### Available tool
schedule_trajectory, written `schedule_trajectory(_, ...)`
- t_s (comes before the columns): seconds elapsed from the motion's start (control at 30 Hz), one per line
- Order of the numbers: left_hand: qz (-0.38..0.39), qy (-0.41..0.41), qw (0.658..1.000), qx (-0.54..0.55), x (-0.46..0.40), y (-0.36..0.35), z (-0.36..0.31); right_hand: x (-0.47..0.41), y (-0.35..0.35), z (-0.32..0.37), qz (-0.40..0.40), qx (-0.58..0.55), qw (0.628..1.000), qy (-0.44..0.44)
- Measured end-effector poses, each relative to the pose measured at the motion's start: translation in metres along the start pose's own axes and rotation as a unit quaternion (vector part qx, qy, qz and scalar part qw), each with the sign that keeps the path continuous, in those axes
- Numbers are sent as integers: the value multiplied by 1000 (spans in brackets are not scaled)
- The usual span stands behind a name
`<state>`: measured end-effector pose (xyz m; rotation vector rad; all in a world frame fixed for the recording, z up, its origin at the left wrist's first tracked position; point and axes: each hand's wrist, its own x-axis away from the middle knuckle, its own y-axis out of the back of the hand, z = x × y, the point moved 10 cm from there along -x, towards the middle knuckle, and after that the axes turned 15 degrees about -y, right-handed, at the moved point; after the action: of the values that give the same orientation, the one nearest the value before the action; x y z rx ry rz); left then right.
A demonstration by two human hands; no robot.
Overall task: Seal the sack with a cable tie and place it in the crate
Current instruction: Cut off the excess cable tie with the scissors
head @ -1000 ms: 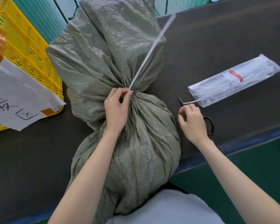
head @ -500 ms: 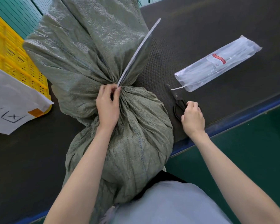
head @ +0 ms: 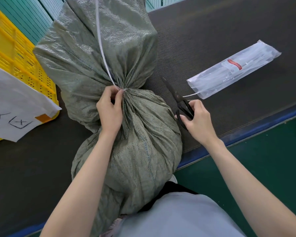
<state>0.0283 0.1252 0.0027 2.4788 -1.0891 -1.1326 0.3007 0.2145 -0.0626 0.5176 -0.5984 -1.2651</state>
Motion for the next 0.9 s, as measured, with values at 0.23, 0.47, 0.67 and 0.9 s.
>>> schedule_trajectory(0.23,-66,77,993,54,3,24,8,-9,-19,67,49,90,985,136)
schedule_trajectory(0.47,-133,127,978,94,4,66,7,-30,-40,112,40,215,934,281)
schedule_trajectory(0.67,-165,164,962,145,12,81,9,-41,-50,152,-14,308,869,388)
schedule_trajectory(0.9,-168,175,957,156,14,85,2,-42,-63,172,-6,324,851,414)
